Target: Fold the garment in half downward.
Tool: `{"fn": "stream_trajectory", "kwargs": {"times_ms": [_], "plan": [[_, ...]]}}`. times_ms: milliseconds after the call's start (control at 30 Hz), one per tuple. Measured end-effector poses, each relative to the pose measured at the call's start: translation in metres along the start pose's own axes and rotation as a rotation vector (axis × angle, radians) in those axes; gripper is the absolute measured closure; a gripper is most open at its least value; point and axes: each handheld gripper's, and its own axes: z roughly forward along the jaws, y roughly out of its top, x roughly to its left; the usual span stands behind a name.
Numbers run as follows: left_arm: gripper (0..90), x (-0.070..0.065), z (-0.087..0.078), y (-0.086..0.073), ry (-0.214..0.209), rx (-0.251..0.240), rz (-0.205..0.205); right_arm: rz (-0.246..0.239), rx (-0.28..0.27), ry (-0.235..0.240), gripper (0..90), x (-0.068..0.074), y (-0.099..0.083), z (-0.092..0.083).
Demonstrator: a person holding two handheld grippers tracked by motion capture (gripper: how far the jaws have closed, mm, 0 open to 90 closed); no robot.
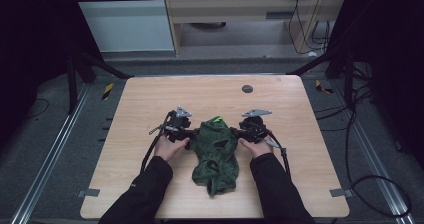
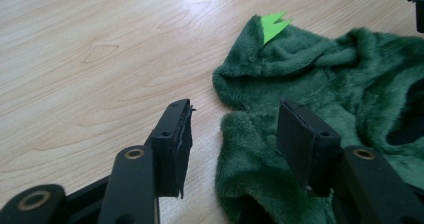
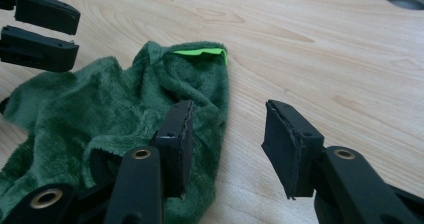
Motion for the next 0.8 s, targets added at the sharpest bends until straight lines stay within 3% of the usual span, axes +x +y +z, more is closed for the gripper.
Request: {"fn": "stream_trajectory", "kwargs": {"times_ms": [500, 800], "plan": [[57.5, -0.001, 0.02, -0.004, -0.041, 0.052, -0.024, -0.006, 0.062, 0.012, 55.0, 0.001, -0.006, 0.021], [66.0, -0.001, 0.026, -0.006, -0.066, 0.079, -0.042, -0.015, 0.105, 0.033, 61.7, 0.002, -0.01, 0.028]]}}
